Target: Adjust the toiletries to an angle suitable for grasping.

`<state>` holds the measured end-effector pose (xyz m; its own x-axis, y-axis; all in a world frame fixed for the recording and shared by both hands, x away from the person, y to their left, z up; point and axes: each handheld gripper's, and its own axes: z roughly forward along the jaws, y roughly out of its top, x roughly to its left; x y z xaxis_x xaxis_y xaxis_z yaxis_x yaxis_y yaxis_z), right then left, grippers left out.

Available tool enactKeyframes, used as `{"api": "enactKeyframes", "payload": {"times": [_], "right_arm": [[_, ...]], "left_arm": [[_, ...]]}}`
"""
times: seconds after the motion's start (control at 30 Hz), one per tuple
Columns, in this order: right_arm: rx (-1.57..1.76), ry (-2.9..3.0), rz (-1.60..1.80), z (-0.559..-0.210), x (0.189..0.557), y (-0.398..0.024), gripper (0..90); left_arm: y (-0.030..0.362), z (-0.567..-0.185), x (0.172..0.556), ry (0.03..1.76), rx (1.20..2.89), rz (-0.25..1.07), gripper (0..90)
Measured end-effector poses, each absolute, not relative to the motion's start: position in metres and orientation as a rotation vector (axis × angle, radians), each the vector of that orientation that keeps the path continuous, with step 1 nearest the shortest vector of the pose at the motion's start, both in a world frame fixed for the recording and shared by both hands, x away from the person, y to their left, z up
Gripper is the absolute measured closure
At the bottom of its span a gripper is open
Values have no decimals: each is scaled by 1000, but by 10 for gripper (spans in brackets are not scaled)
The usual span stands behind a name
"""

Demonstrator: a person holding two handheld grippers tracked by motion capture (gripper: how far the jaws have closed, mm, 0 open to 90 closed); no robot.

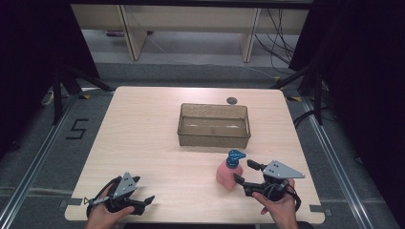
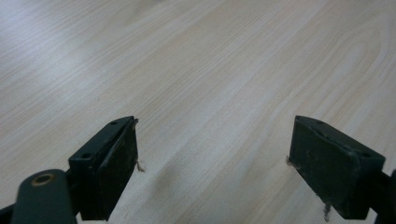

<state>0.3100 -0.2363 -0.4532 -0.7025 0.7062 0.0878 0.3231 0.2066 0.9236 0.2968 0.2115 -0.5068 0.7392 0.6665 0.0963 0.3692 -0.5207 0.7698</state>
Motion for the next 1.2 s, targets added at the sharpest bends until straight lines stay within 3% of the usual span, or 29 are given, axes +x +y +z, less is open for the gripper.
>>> {"api": "enactKeyframes", "payload": {"times": [0.87, 1.2], "right_arm": [[896, 2154, 1482, -449, 327, -217, 286], [913, 2146, 1486, -449, 335, -210, 327]], "left_arm": [[211, -505, 297, 772, 2165, 495, 151], [211, -505, 296, 777, 2158, 480, 151]]}}
